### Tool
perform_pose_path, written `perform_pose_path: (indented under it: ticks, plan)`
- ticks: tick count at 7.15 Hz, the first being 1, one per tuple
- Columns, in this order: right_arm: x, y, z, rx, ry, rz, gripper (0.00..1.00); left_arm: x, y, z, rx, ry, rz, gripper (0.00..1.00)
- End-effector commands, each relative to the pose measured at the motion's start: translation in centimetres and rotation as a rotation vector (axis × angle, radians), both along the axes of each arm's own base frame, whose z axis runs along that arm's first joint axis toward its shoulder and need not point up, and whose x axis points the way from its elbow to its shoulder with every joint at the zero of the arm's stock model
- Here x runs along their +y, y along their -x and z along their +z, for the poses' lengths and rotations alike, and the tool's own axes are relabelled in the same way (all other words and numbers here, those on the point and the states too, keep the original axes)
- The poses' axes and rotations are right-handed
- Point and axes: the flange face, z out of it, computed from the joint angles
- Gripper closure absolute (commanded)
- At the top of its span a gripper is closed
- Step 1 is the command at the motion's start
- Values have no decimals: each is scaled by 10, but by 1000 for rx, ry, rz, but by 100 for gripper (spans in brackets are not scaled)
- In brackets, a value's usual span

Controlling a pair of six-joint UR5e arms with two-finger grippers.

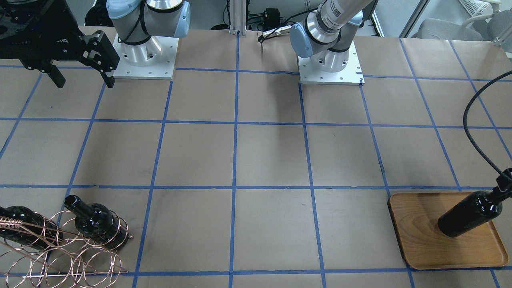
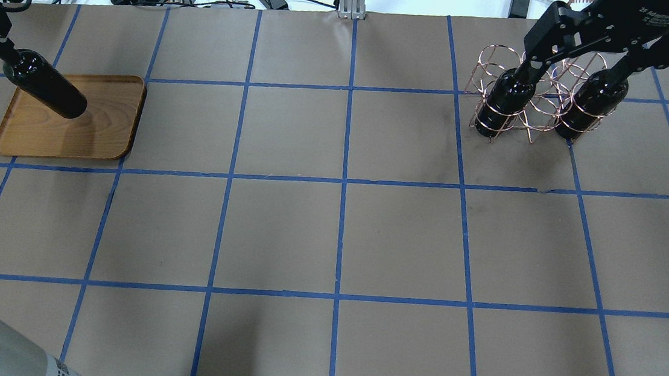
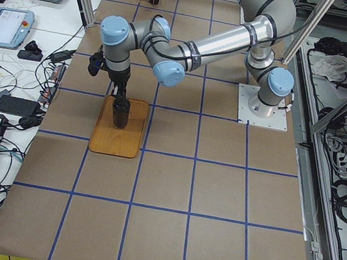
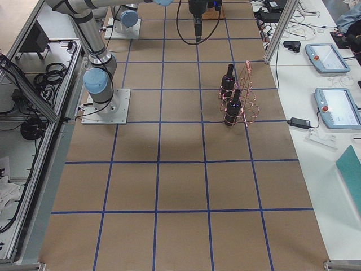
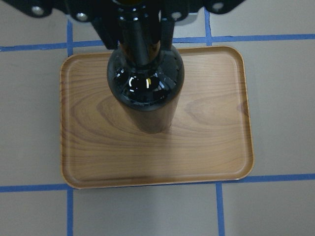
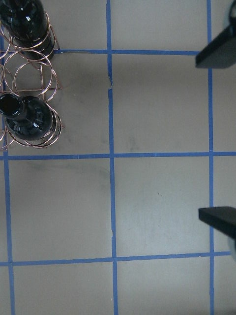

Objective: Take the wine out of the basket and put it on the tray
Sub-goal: 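Lay the bottle down on the wooden tray with the left gripper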

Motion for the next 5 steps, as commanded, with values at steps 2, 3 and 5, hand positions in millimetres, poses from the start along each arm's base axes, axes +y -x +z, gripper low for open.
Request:
perform_pose_path:
  ticks: [2, 3, 5]
  plan:
    - [1, 0, -1, -2, -5, -6, 0, -5, -5, -11, 9, -4, 7, 87]
    - [1, 0, -2, -2, -5, -6, 0, -7, -6, -12, -4, 7, 25, 16]
    - [1, 0, -4, -3, -10, -6, 0, 0, 0, 12, -20, 33, 41, 0]
